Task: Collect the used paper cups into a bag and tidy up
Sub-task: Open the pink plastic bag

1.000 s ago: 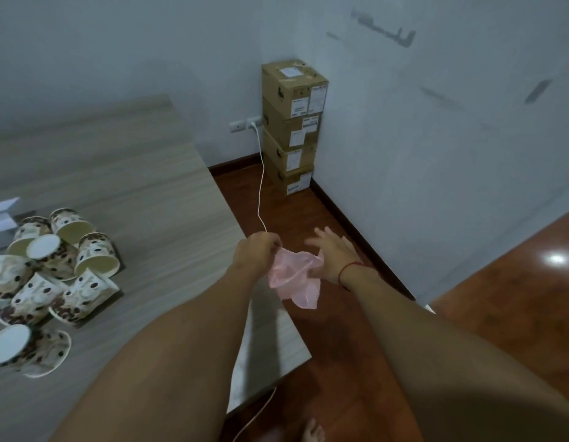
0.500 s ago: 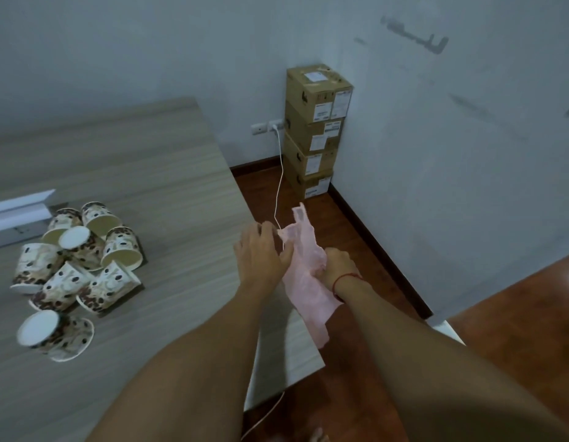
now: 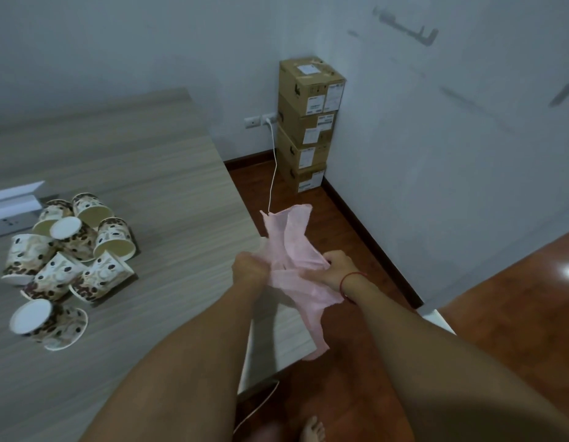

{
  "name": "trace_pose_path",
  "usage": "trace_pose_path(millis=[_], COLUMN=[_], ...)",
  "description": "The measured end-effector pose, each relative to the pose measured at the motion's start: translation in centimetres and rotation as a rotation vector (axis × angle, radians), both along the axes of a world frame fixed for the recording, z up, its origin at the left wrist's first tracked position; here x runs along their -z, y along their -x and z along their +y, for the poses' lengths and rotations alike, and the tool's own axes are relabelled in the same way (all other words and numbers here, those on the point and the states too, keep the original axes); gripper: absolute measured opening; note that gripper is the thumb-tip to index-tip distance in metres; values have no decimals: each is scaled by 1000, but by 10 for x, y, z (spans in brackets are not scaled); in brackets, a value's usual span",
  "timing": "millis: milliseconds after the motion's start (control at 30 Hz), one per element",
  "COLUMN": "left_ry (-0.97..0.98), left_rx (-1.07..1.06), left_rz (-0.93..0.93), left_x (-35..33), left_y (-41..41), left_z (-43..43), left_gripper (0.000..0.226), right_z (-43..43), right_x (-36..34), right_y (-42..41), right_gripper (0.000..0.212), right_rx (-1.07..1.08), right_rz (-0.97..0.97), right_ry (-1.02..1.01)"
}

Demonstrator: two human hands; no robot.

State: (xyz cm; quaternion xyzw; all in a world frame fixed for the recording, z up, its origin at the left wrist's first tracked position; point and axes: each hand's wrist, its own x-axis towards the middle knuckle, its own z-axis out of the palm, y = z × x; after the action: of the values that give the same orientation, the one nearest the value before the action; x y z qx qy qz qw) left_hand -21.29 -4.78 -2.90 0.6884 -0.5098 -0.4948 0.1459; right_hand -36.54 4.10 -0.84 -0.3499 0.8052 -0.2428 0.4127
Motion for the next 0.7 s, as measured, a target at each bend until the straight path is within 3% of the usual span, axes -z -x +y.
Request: trace_pose_path(millis=[100, 200, 300, 367, 433, 500, 567, 700], left_ry=[199, 270, 472, 779, 909, 655, 346, 120], left_rx=[241, 459, 546, 610, 759, 880, 982, 1115], left_rz=[-298, -500, -688, -683, -538, -373, -356, -513], left_x=[-1, -5, -6, -8, -10, -9, 2, 28], left_y=[-22, -27, -18, -7, 5, 15, 17, 4], left_z=[-1, 3, 10, 14, 16, 16, 22, 35], left_gripper=[21, 28, 63, 78, 63, 40, 36, 78], right_z=[-2, -8, -14, -16, -16, -14, -11, -8], right_x=[-1, -3, -5, -3, 0, 5, 8, 4], right_y=[3, -1, -6, -9, -14, -16, -13, -4], right_gripper=[38, 35, 38, 33, 29, 27, 29, 45], right_rx=[148, 218, 236, 210, 172, 178, 217, 422], right_rz=[-6, -24, 44, 68, 80, 70, 30, -103], right_ry=[28, 40, 38, 7, -23, -27, -3, 69])
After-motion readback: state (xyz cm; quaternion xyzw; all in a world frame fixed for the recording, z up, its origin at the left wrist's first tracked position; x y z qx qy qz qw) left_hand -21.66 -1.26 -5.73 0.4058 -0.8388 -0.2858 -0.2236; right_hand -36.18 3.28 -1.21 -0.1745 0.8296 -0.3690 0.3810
